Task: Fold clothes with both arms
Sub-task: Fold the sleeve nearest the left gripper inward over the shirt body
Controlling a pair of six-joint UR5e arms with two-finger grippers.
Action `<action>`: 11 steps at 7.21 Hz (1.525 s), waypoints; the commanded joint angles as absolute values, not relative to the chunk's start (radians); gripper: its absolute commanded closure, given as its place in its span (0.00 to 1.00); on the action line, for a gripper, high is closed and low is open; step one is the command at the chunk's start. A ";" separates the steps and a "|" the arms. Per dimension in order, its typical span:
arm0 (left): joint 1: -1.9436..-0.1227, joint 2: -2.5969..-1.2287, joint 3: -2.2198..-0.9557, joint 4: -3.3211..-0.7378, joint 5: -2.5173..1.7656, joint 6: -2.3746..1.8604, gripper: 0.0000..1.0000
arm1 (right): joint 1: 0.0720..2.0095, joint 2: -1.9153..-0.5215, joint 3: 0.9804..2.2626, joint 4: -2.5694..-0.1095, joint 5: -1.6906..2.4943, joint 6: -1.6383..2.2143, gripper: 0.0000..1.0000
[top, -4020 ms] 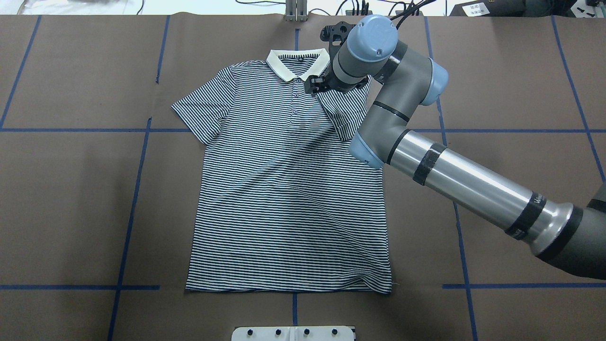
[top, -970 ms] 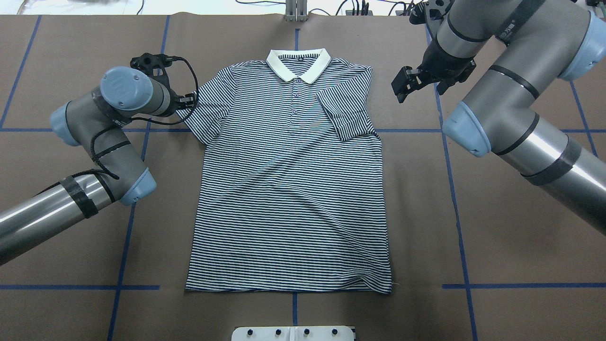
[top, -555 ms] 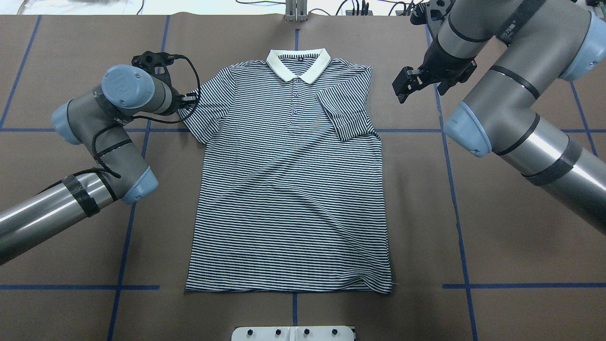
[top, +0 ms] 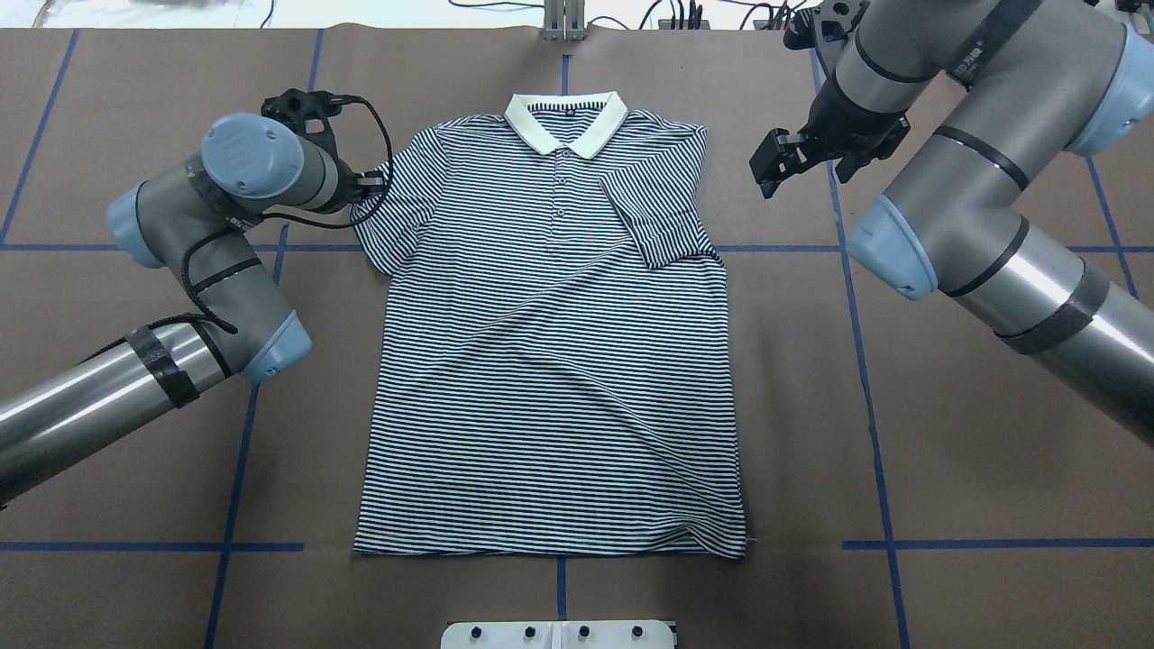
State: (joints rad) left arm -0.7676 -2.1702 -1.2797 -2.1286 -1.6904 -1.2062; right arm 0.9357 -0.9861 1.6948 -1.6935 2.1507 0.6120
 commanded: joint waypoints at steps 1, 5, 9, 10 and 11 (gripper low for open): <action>-0.775 -2.178 -1.470 -1.936 -1.735 -1.218 1.00 | 0.936 -0.989 1.694 -1.694 2.151 0.614 0.00; -0.736 -2.472 -1.133 -2.041 -1.756 -1.426 1.00 | 0.934 -1.005 1.707 -1.693 2.152 0.615 0.00; -0.735 -2.488 -1.094 -2.140 -1.753 -1.365 0.00 | 0.933 -1.008 1.707 -1.692 2.152 0.612 0.00; -0.736 -2.479 -1.123 -2.138 -1.756 -1.356 0.00 | 0.931 -1.008 1.707 -1.693 2.152 0.614 0.00; -0.736 -2.429 -1.202 -2.122 -1.764 -1.341 0.00 | 0.927 -1.009 1.723 -1.694 2.155 0.629 0.00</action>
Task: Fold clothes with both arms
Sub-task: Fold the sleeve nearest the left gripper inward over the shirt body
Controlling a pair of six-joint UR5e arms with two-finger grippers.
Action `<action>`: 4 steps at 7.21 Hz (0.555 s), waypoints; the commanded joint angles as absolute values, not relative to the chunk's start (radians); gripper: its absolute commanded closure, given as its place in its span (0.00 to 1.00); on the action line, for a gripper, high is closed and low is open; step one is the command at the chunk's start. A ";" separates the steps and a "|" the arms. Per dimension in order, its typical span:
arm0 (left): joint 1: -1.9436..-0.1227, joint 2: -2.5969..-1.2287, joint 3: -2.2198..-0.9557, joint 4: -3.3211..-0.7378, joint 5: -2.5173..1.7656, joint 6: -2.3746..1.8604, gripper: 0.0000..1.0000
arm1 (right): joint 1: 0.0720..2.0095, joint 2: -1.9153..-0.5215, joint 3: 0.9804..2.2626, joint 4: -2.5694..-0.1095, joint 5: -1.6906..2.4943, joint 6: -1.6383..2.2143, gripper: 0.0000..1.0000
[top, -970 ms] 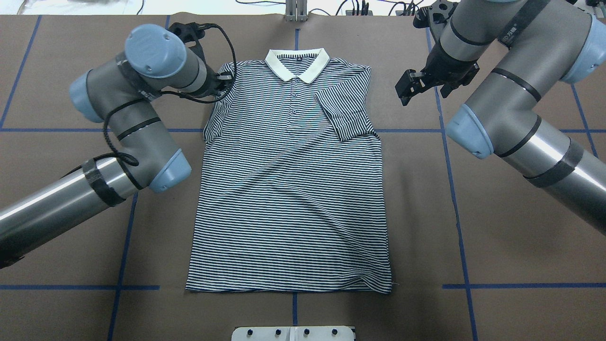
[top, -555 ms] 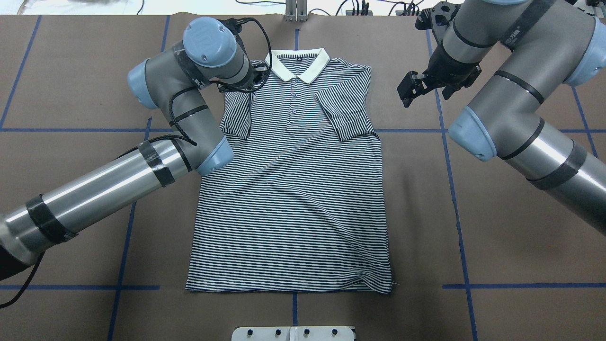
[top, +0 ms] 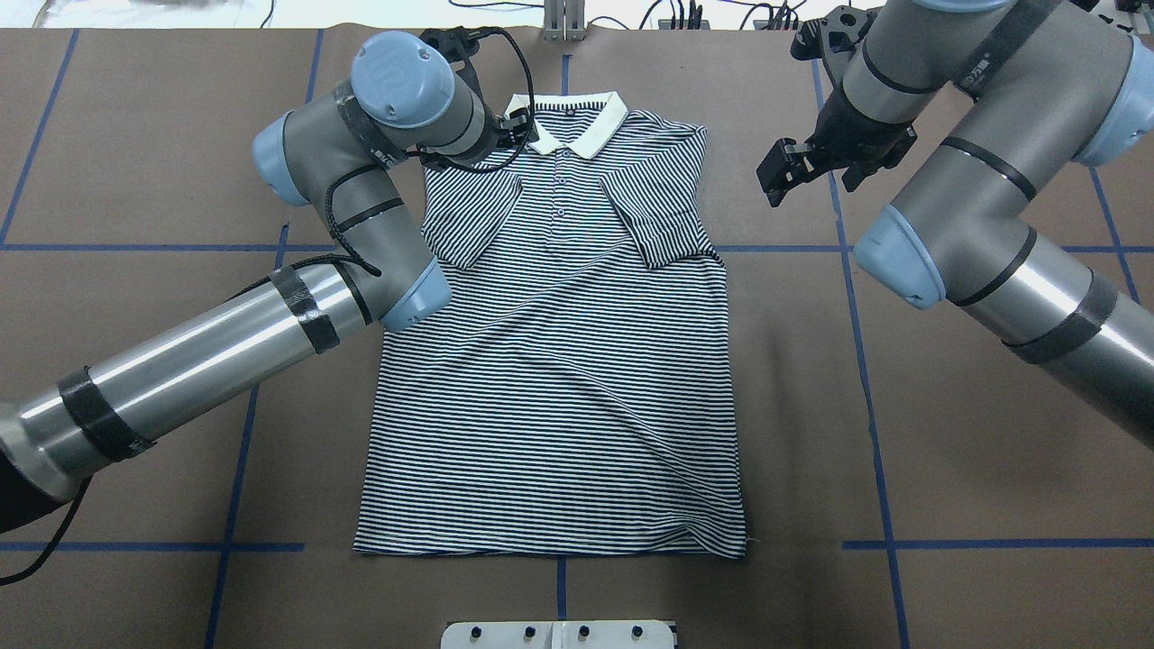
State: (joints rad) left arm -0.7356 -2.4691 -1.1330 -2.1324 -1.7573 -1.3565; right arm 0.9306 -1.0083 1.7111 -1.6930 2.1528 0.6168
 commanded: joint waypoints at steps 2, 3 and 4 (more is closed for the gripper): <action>-0.738 -2.202 -1.485 -2.048 -1.847 -1.260 0.00 | 0.870 -1.042 1.799 -1.692 2.148 0.821 0.00; -0.736 -2.122 -1.615 -1.975 -1.864 -1.226 0.00 | 0.803 -1.092 1.866 -1.680 2.107 0.892 0.00; -0.732 -2.056 -1.714 -1.910 -1.876 -1.191 0.00 | 0.731 -1.176 1.926 -1.572 2.033 1.001 0.00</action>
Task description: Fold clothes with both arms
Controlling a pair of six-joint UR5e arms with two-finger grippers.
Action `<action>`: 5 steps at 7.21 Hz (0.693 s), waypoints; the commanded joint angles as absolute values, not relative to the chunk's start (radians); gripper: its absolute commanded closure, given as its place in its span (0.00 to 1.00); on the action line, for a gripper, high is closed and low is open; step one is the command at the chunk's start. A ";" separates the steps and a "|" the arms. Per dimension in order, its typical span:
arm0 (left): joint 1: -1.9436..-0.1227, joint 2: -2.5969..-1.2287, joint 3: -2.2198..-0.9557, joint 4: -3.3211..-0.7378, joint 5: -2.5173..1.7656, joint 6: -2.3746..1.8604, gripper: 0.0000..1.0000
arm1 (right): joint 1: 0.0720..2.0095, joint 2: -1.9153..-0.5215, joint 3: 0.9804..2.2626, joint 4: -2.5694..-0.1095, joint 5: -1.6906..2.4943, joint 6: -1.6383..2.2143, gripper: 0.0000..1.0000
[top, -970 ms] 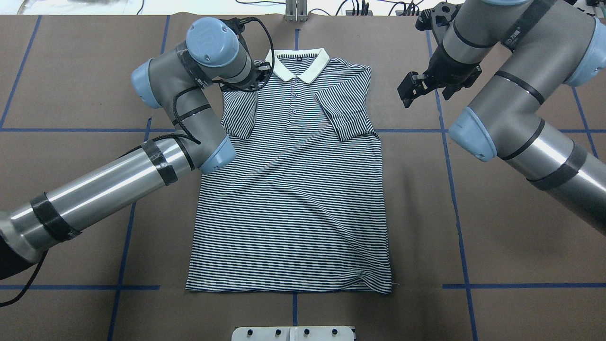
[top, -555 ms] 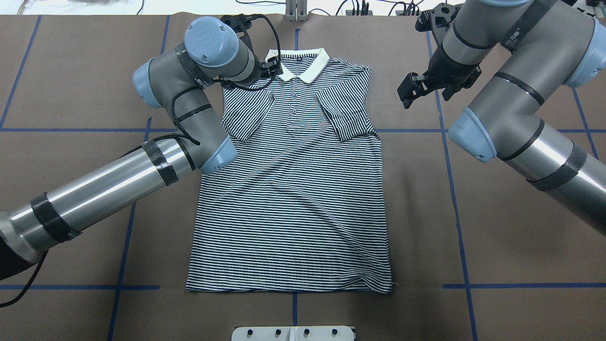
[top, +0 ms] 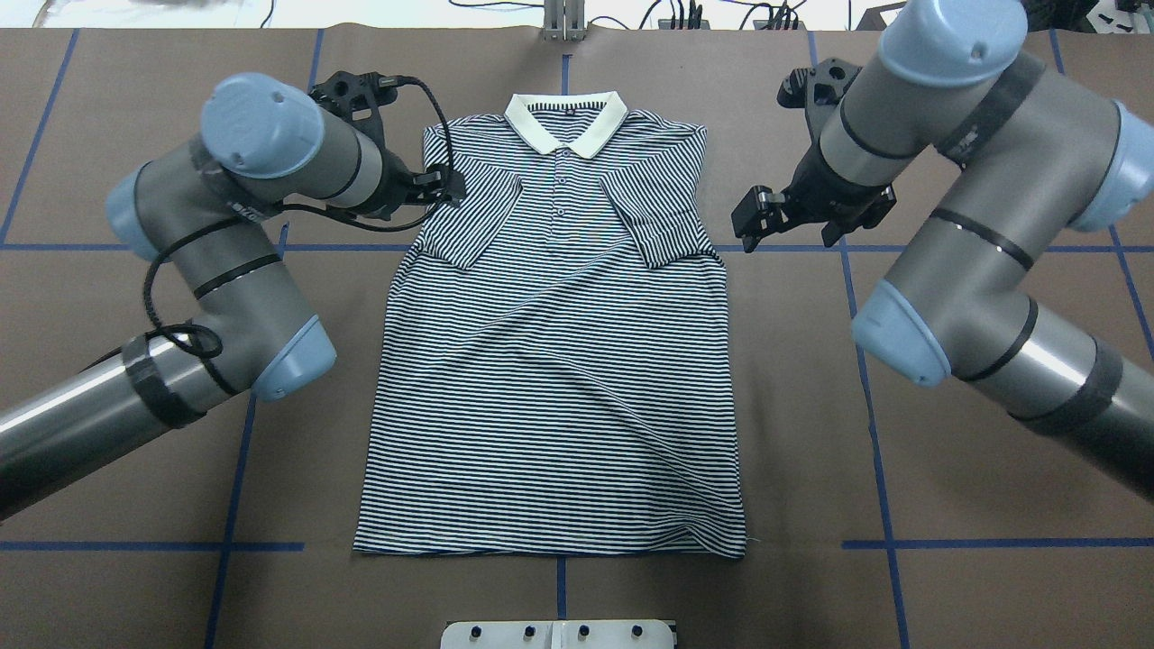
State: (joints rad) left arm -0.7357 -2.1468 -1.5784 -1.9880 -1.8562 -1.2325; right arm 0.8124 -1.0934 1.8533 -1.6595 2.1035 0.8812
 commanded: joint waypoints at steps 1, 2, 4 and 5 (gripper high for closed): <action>-0.721 -2.001 -1.803 -1.887 -1.870 -1.193 0.00 | 0.647 -1.278 1.933 -1.372 1.960 1.166 0.00; -0.686 -1.900 -1.907 -1.887 -1.862 -1.204 0.00 | 0.561 -1.322 1.943 -1.280 1.886 1.292 0.00; -0.683 -1.839 -2.006 -1.884 -1.868 -1.207 0.00 | 0.413 -1.333 1.963 -1.287 1.812 1.485 0.00; -0.677 -1.838 -2.005 -1.882 -1.868 -1.207 0.00 | 0.331 -1.344 1.971 -1.320 1.701 1.529 0.00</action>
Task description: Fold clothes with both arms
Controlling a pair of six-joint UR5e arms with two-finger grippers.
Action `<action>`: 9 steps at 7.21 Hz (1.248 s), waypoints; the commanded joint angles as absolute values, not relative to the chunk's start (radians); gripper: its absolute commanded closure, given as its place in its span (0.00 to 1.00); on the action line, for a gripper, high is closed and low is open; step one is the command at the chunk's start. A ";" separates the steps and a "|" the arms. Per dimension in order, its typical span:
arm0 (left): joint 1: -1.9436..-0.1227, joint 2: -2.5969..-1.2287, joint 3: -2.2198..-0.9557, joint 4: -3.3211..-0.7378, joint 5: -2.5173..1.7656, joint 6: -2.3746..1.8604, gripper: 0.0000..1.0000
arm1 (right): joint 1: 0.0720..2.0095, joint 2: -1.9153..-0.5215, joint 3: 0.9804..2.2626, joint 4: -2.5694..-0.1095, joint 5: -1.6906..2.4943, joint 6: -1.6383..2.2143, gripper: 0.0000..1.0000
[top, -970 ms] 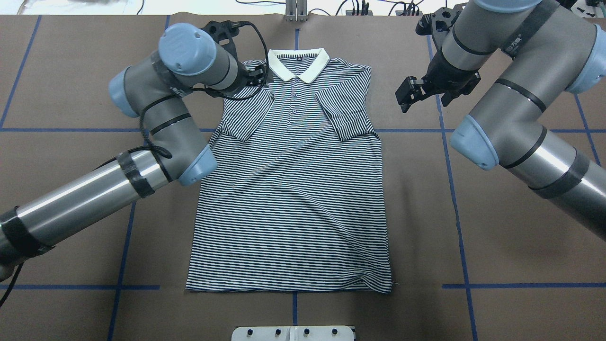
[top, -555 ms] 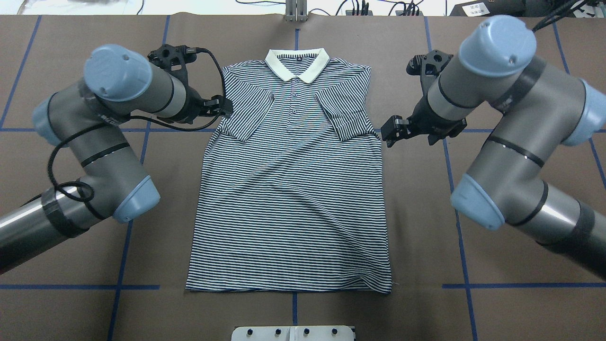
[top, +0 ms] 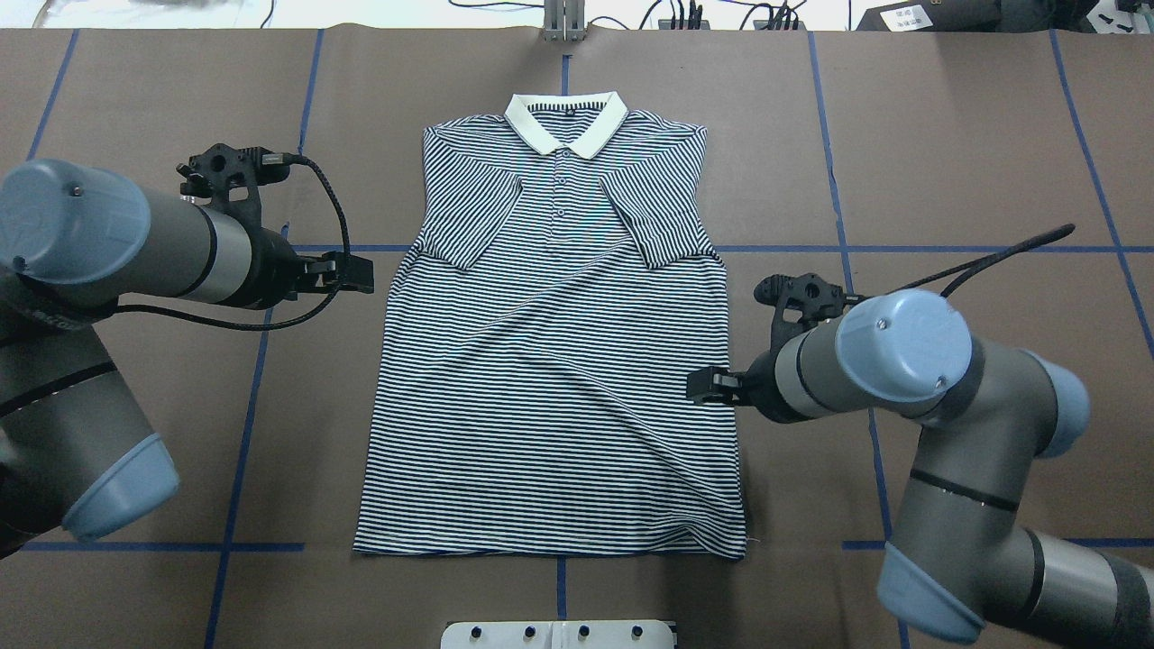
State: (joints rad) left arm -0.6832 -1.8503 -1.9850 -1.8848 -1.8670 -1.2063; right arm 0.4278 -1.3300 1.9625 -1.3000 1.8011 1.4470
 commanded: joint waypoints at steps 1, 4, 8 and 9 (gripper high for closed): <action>-0.675 -1.838 -2.002 -1.882 -1.870 -1.207 0.00 | 0.278 -1.333 2.030 -1.470 1.677 1.537 0.00; -0.673 -1.839 -2.005 -1.884 -1.871 -1.209 0.00 | 0.178 -1.345 2.031 -1.522 1.617 1.586 0.00; -0.657 -1.844 -1.994 -1.884 -1.875 -1.209 0.00 | 0.176 -1.358 2.031 -1.522 1.637 1.583 0.00; -0.657 -1.845 -1.993 -1.884 -1.875 -1.209 0.00 | 0.176 -1.358 2.034 -1.520 1.649 1.585 0.00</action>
State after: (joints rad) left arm -0.6578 -1.8442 -1.9952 -1.8837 -1.8744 -1.2088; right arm 0.1772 -1.3568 2.0319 -1.5209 1.6362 1.5838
